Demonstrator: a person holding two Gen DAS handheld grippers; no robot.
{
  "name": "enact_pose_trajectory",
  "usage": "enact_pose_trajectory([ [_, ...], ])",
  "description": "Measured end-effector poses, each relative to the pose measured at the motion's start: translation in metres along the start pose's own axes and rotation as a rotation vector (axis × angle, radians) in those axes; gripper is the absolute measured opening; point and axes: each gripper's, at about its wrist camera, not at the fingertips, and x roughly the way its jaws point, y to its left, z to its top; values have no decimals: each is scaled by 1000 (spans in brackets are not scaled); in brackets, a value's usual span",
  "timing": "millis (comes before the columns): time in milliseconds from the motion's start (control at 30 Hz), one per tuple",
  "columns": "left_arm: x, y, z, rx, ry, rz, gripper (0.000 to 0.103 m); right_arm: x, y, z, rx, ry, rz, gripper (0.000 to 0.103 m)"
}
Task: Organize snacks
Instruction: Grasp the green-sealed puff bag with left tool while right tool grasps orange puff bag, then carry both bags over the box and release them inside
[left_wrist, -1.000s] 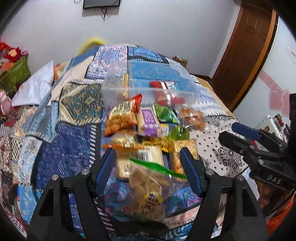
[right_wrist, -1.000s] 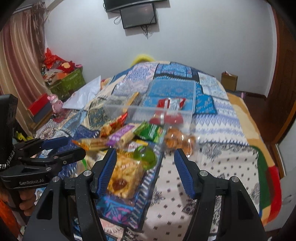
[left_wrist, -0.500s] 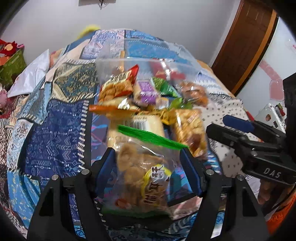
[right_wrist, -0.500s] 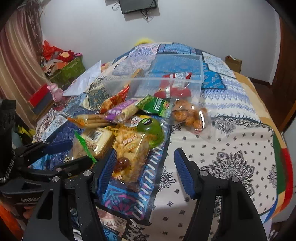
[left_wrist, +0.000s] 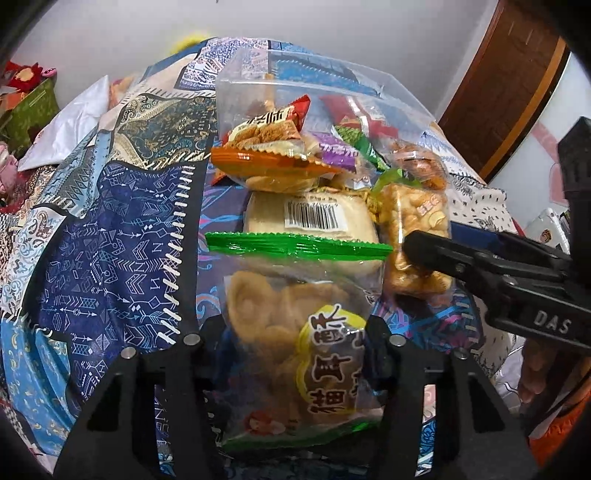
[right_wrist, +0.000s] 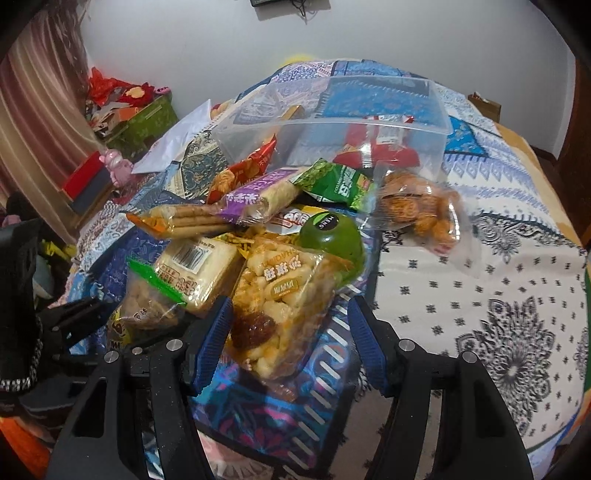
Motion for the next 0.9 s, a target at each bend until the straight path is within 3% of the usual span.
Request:
enact_pose_trajectory([
  [300, -10, -1, 7, 1, -38, 3, 45, 9, -4, 1, 45, 24, 71, 60],
  [567, -34, -4, 19, 1, -106, 1, 45, 3, -1, 0, 30, -4, 75, 50],
  [733, -46, -8, 31, 5, -152, -7, 45, -9, -5, 3, 39, -34, 87, 36],
  [900, -54, -13, 45, 12, -190, -18, 45, -21, -7, 8, 23, -73, 65, 33],
])
